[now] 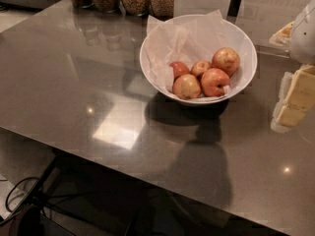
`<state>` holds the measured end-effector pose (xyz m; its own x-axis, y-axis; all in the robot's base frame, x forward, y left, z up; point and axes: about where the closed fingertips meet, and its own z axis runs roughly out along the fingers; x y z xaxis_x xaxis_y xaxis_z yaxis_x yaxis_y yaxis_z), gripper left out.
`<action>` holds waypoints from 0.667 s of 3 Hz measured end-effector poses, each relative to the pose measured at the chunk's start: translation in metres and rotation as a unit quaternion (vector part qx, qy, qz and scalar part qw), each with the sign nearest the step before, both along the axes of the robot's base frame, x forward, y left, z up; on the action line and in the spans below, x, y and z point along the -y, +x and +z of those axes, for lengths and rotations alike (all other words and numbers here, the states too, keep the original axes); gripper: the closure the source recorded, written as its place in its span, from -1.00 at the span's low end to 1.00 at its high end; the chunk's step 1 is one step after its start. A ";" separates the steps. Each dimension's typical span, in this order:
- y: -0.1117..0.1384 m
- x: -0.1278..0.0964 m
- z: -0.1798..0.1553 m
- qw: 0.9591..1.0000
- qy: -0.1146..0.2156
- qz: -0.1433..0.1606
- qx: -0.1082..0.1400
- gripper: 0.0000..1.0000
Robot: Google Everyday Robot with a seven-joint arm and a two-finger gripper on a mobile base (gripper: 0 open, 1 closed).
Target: Pick apple from white bowl
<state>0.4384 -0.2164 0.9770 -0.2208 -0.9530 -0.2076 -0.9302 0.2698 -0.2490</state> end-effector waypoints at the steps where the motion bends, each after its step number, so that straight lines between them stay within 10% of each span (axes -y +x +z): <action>1: 0.011 -0.003 0.000 1.000 -0.003 0.004 0.008 -1.00; 2: 0.037 -0.014 -0.003 0.999 0.005 0.026 0.019 -1.00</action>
Offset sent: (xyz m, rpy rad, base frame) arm 0.0820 0.0321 -0.0113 0.0432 -0.0609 0.1350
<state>0.4749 -0.2023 0.9739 -0.1625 -0.9609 -0.2240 -0.9329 0.2236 -0.2823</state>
